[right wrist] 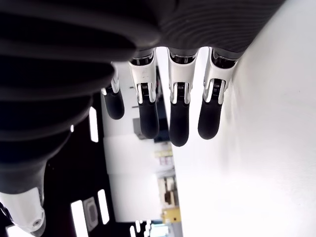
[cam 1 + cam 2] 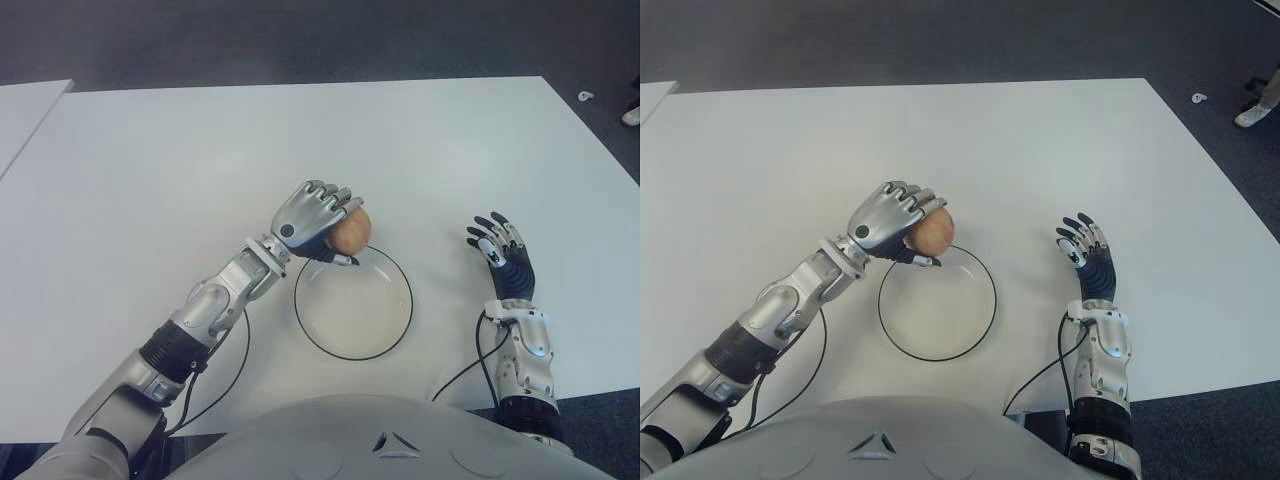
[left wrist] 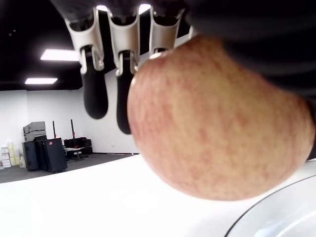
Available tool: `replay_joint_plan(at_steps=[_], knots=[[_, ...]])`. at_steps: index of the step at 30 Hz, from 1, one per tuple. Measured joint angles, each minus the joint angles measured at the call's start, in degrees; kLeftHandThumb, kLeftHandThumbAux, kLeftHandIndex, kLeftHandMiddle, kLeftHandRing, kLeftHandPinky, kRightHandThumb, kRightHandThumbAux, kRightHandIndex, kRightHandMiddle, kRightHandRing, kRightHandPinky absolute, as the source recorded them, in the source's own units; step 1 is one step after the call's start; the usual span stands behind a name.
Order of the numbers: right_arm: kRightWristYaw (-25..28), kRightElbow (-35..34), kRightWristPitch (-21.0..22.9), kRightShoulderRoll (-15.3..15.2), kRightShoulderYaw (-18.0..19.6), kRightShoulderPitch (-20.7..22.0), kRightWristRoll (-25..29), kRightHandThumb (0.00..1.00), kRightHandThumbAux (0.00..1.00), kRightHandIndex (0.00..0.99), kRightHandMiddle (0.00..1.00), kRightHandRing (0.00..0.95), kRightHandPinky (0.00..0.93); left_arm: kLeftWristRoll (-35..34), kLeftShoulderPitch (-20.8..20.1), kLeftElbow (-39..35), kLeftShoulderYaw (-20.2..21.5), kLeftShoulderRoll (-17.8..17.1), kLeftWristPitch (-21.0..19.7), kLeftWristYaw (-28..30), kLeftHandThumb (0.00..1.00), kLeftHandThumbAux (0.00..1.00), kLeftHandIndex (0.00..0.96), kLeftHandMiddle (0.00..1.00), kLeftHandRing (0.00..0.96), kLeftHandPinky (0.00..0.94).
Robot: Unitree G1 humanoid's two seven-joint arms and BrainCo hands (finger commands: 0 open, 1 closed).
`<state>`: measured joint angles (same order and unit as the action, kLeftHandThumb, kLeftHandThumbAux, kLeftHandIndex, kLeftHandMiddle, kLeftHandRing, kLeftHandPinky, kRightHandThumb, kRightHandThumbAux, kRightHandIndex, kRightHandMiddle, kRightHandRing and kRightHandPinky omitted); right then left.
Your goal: Put the apples into the plate.
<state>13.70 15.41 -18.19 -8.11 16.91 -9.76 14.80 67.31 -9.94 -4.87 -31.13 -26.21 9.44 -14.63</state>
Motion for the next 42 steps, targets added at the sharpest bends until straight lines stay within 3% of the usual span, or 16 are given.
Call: replay_joint_plan(at_steps=[9,17,27,36,42], knots=[[-1.02,-1.58,-2.15,2.00,-0.79,-1.53,-0.21,0.699,0.665,0.162,0.282,0.281,0.292,1.91,2.22,0.23,-3.35,2.25,1.00,-1.52,0.854,0.662,0.408,0.529,0.830,0.811],[-3.16,0.64,-5.87,2.15,-1.28,-1.09,-3.30,0.642,0.651,0.163,0.291,0.287,0.305,2.72,3.55,0.33,-3.43,1.38,1.42,-3.23,0.853,0.664,0.403,0.525,0.823,0.807],[-3.49,-0.77,-5.14,1.74,-2.05,-2.01,-3.32,0.682,0.654,0.160,0.290,0.287,0.313,4.76,7.46,-0.50,-3.80,-0.15,1.39,-5.64,0.853,0.663,0.403,0.526,0.827,0.813],[-3.00,-2.16,-5.03,2.32,-2.35,-3.17,-2.23,0.705,0.680,0.158,0.286,0.280,0.293,3.33,9.65,-2.05,-3.78,0.41,2.20,-2.41,0.854,0.663,0.405,0.527,0.825,0.803],[-3.03,-2.62,-4.55,2.36,-2.42,-3.34,-2.08,0.711,0.685,0.153,0.287,0.274,0.285,1.00,11.44,-3.80,-3.59,1.06,1.62,3.38,0.854,0.662,0.405,0.527,0.817,0.802]])
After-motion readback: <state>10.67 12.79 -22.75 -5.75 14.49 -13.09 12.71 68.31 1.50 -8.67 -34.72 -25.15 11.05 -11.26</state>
